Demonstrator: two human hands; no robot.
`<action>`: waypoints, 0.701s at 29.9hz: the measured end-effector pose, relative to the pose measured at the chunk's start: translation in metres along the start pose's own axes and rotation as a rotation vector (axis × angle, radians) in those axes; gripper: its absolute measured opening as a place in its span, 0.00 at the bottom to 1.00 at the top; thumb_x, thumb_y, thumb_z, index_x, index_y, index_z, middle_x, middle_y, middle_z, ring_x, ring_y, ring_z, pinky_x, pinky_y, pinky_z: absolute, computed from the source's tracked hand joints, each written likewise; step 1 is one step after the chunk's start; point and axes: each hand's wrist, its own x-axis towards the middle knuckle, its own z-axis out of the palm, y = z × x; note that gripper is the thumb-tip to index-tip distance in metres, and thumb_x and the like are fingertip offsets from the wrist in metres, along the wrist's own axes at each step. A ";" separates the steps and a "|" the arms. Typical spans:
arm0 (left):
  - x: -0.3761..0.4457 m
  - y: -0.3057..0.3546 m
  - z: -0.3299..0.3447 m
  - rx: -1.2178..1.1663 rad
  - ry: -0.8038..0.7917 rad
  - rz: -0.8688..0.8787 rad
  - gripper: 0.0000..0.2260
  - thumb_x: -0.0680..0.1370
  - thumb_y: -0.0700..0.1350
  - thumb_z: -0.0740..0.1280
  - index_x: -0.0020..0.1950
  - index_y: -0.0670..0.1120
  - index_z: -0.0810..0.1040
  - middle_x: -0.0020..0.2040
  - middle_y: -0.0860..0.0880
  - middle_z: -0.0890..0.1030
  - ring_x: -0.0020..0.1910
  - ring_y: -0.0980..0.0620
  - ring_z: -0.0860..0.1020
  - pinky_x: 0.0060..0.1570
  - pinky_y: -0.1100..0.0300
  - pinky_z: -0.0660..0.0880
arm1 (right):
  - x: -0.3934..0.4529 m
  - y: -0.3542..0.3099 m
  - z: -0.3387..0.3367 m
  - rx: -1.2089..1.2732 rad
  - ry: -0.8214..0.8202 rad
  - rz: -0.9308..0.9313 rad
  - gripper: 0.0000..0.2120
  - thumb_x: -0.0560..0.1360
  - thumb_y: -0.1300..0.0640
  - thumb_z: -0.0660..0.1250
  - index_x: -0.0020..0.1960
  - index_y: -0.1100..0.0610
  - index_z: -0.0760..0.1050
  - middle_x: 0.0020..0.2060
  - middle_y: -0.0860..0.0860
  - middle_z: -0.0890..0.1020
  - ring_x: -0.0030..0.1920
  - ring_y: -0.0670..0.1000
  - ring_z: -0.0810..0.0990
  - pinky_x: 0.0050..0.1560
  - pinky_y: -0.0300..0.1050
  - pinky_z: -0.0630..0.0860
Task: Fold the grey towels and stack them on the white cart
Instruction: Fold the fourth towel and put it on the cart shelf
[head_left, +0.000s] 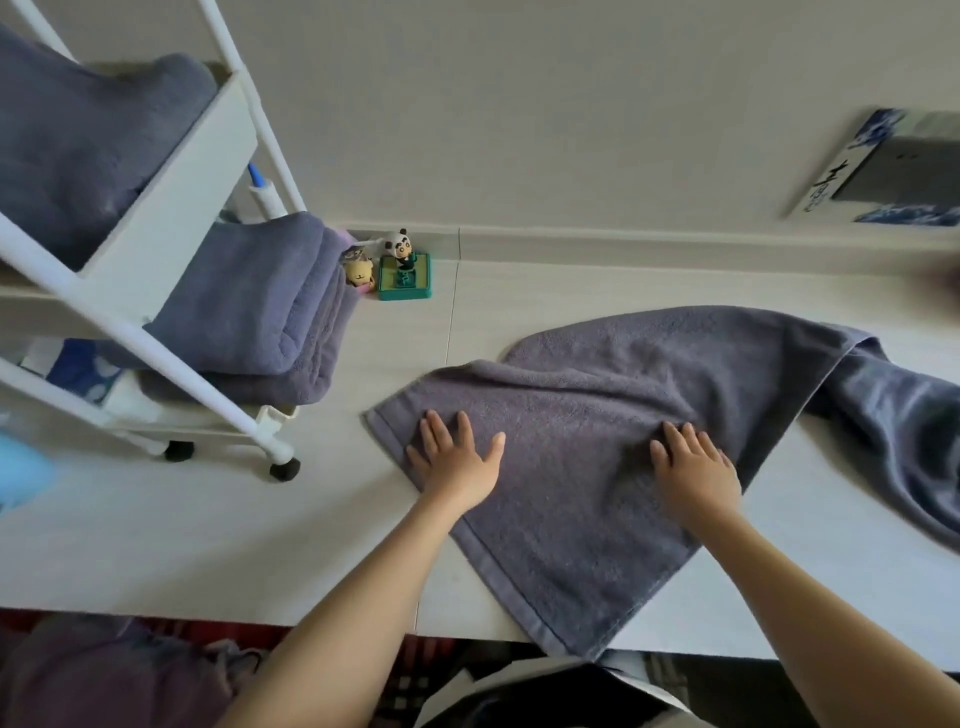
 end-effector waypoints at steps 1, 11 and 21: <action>0.008 -0.001 -0.003 0.007 0.010 0.017 0.34 0.78 0.66 0.43 0.78 0.49 0.42 0.76 0.41 0.34 0.75 0.45 0.33 0.70 0.41 0.34 | -0.006 -0.005 0.000 -0.017 0.001 0.005 0.26 0.81 0.43 0.45 0.76 0.52 0.56 0.75 0.52 0.60 0.74 0.54 0.58 0.71 0.50 0.58; 0.072 -0.021 -0.047 0.242 0.088 0.163 0.31 0.80 0.63 0.46 0.78 0.49 0.47 0.77 0.42 0.37 0.75 0.46 0.35 0.71 0.43 0.33 | -0.068 -0.066 0.006 -0.149 0.096 -0.219 0.23 0.79 0.42 0.46 0.57 0.50 0.76 0.47 0.50 0.81 0.43 0.55 0.82 0.40 0.47 0.74; 0.027 -0.018 0.023 0.160 0.375 0.099 0.36 0.76 0.61 0.42 0.76 0.38 0.54 0.75 0.33 0.51 0.76 0.36 0.49 0.73 0.43 0.41 | 0.015 -0.024 0.010 -0.107 -0.072 -0.210 0.27 0.79 0.37 0.41 0.76 0.41 0.42 0.77 0.49 0.44 0.76 0.54 0.38 0.75 0.56 0.41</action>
